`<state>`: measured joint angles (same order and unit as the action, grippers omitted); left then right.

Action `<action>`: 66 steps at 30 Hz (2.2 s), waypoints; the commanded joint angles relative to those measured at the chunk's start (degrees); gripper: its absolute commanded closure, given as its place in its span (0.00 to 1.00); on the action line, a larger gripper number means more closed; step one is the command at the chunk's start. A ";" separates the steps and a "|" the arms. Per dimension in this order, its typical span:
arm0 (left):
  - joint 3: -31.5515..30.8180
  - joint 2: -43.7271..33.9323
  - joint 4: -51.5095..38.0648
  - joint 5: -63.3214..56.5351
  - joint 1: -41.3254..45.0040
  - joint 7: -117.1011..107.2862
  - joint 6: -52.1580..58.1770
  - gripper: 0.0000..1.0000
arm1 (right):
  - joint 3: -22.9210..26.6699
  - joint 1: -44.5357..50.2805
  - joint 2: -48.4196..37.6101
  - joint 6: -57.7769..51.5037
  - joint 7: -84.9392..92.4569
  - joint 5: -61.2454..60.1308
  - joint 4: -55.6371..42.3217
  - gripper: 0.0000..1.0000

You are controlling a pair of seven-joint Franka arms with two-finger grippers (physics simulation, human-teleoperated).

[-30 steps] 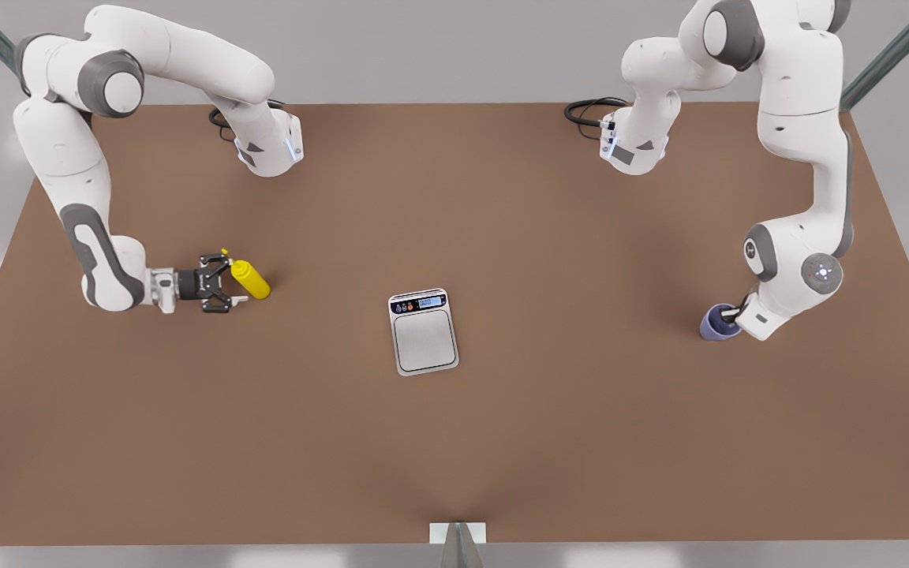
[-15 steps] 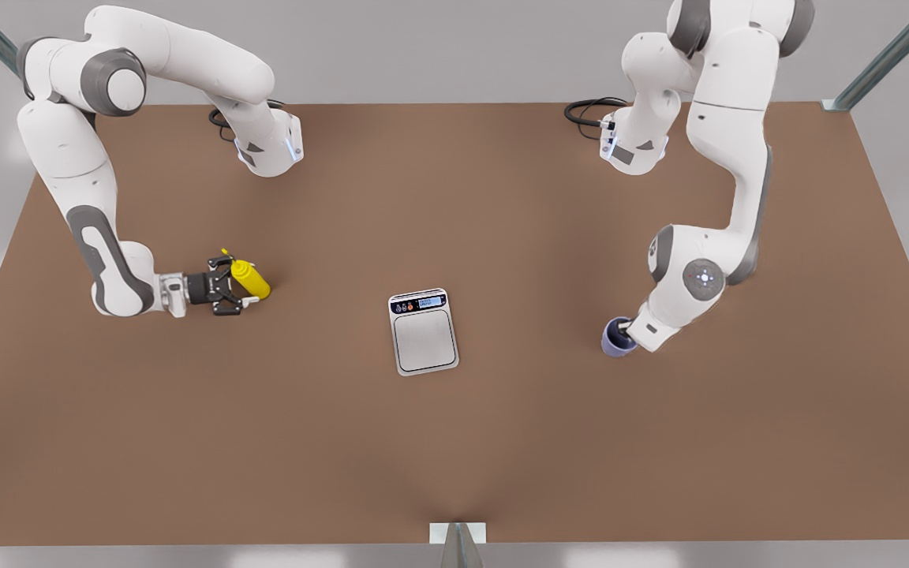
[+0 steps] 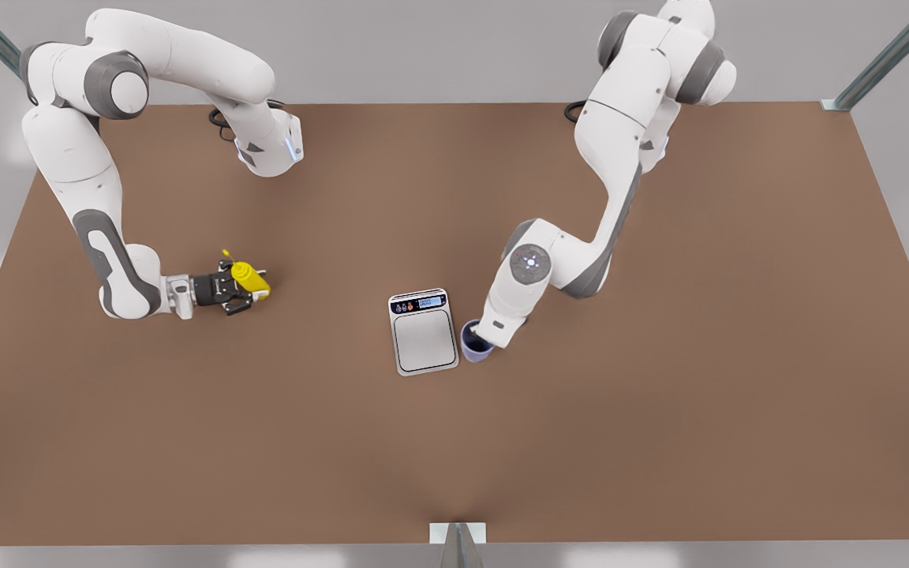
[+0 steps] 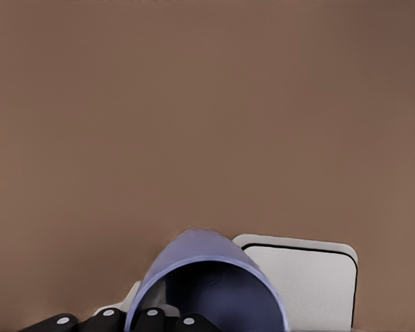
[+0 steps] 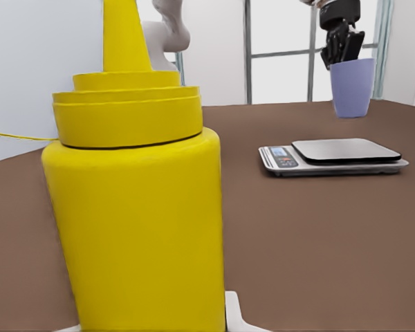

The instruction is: Move cup to the weight, pick up sauce bottle, pour sauce

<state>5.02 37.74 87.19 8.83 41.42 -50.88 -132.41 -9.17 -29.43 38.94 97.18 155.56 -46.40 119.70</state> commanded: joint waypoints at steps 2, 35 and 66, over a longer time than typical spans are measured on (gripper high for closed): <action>0.07 2.77 -5.45 5.68 1.12 -3.08 2.24 0.76 | 0.03 -0.01 0.00 -0.06 0.01 0.00 0.01 0.50; 0.16 10.95 -16.88 1.90 7.01 -14.95 6.03 0.25 | -0.14 5.70 -12.39 -5.95 -46.22 23.63 -31.37 0.49; 0.60 -23.50 -13.36 -7.60 -34.74 47.46 52.43 0.00 | -38.55 27.15 -9.23 8.56 -117.41 114.52 -20.91 0.50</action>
<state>5.62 14.29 74.32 2.23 6.71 -3.35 -79.44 -47.74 -2.29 29.89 105.65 37.90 68.52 98.78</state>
